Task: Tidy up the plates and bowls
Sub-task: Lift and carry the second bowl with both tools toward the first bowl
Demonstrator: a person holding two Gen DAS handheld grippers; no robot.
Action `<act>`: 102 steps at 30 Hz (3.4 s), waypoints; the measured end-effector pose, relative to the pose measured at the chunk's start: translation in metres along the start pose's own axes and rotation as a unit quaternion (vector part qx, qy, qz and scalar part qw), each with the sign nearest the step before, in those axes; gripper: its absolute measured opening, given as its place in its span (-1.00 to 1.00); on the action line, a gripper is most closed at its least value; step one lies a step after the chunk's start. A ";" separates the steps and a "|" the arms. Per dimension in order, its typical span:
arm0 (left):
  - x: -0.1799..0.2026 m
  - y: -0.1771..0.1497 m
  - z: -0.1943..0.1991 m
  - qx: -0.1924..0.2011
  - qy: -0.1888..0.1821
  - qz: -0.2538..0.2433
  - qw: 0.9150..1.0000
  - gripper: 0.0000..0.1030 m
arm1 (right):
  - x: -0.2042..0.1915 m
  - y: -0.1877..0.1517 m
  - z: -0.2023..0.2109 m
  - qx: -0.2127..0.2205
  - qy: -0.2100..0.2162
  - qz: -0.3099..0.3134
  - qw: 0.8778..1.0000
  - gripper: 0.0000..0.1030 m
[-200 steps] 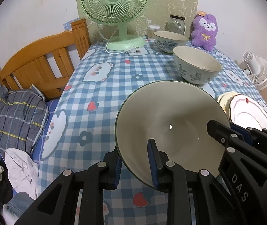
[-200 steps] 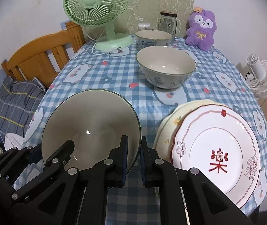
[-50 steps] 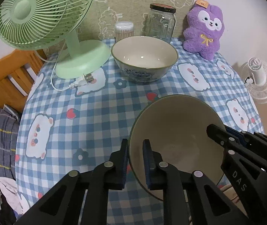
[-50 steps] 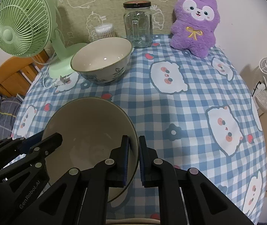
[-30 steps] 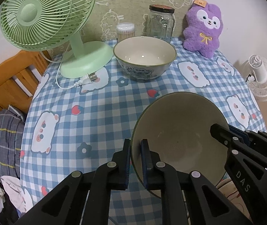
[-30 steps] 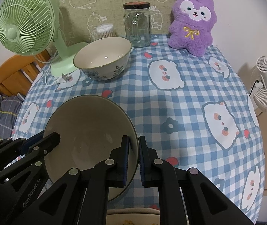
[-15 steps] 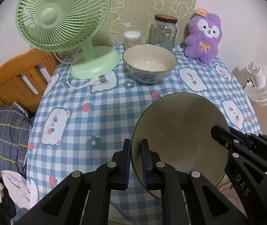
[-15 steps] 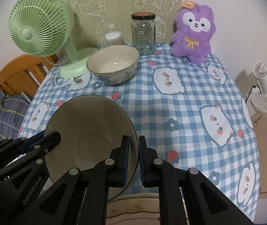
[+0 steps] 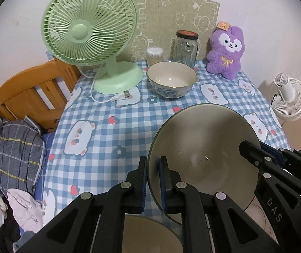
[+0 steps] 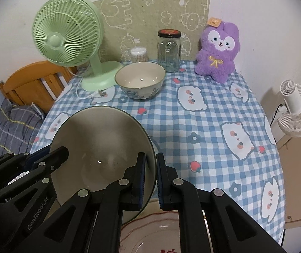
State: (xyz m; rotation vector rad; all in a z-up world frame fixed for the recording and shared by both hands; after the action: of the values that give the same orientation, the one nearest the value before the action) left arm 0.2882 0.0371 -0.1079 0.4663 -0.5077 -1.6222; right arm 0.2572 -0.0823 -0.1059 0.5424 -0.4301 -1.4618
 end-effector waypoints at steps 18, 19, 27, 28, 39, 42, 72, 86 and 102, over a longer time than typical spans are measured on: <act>-0.023 -0.027 0.045 0.018 0.017 0.018 1.000 -0.84 | -0.034 -0.019 0.044 0.022 0.011 0.025 0.999 -0.76; -0.025 -0.029 0.047 0.020 0.017 0.019 0.999 -0.84 | -0.035 -0.020 0.045 0.022 0.013 0.025 0.999 -0.76; -0.038 -0.048 0.062 0.023 0.025 0.031 0.999 -0.84 | -0.051 -0.033 0.055 0.023 0.020 0.031 0.999 -0.76; -0.039 -0.050 0.063 0.022 0.025 0.032 0.999 -0.84 | -0.053 -0.035 0.056 0.023 0.022 0.032 0.999 -0.76; -0.060 -0.079 0.067 0.011 0.041 0.037 0.998 -0.84 | -0.080 -0.063 0.053 0.007 0.038 0.045 0.998 -0.76; -0.066 -0.086 0.065 0.006 0.043 0.041 0.998 -0.84 | -0.085 -0.068 0.050 0.002 0.040 0.049 0.998 -0.76; -0.088 -0.113 0.032 -0.037 0.029 0.054 0.997 -0.84 | -0.105 -0.094 0.013 -0.045 0.036 0.051 0.997 -0.76; -0.084 -0.113 0.022 -0.041 0.015 0.049 0.998 -0.83 | -0.100 -0.092 0.004 -0.039 0.022 0.053 0.998 -0.75; -0.074 -0.110 0.024 0.003 0.008 0.028 1.000 -0.27 | -0.104 -0.089 0.005 -0.032 0.021 0.061 0.997 -0.75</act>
State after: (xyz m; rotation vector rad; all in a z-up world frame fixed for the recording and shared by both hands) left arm 0.1929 0.1225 -0.1508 0.4657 -0.5088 -1.5630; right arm 0.1748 0.0180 -0.1490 0.4864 -0.3747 -1.3409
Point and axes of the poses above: each gripper's, at about its wrist camera, not at the fingertips, and z roughly against the way its jaws point, x to its right, y to its top, the point moved 7 cm from there along -z, roughly the way its jaws point, and after that the axes turned 2 degrees about x, right-handed, at the moved point
